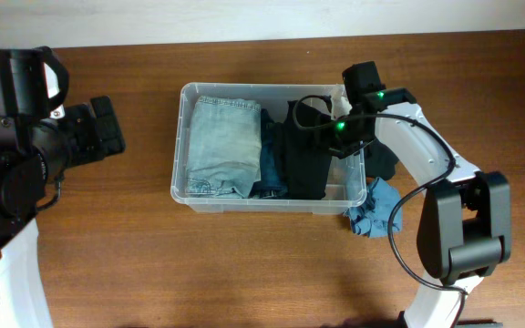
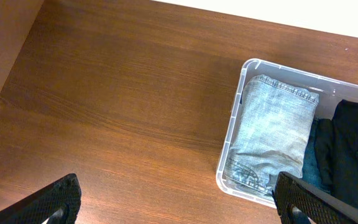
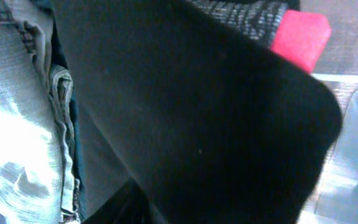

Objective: Pack container
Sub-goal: 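Press the black garment down into the container with the right gripper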

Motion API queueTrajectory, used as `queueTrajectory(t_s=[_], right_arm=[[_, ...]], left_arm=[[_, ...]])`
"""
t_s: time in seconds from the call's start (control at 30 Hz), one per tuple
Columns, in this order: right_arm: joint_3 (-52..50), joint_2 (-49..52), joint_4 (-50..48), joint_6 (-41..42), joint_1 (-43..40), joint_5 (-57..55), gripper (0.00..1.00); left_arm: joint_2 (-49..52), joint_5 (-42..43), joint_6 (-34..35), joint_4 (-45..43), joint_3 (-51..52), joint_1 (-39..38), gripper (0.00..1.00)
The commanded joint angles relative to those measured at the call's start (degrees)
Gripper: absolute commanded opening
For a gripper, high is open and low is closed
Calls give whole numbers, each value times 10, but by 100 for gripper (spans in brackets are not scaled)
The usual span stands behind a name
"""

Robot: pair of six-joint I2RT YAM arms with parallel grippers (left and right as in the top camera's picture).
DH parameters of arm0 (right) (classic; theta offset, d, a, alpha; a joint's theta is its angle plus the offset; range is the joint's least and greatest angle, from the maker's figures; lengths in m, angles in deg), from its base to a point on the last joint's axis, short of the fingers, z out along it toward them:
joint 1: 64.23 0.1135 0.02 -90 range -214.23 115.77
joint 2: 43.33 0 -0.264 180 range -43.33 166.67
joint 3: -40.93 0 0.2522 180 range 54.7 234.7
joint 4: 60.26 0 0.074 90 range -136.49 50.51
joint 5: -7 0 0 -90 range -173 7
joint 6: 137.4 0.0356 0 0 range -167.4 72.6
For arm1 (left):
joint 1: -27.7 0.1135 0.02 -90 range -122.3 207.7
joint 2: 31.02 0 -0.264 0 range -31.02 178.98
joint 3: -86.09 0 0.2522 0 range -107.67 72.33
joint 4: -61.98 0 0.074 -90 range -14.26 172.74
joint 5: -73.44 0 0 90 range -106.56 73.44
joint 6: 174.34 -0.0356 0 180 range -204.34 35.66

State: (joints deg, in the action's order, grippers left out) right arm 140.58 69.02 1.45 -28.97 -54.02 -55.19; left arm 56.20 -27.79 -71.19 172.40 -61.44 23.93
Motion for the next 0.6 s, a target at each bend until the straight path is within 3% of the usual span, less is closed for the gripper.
queueTrajectory(t_s=[0.0, 0.1, 0.2, 0.4, 0.57], right_arm=[[34, -6, -3, -50, 3, -2, 47], [68, -20, 7, -77, 3, 35, 61], [107, -40, 20, -77, 3, 30, 66], [176, -68, 90, -66, 3, -63, 67], [174, -68, 121, -66, 15, -59, 29]], left_arm=[[0, -6, 5, 0, -5, 2, 99], [0, -6, 5, 0, -5, 2, 100], [0, -6, 5, 0, -5, 2, 99], [0, -6, 5, 0, -5, 2, 99], [0, -6, 5, 0, -5, 2, 99]])
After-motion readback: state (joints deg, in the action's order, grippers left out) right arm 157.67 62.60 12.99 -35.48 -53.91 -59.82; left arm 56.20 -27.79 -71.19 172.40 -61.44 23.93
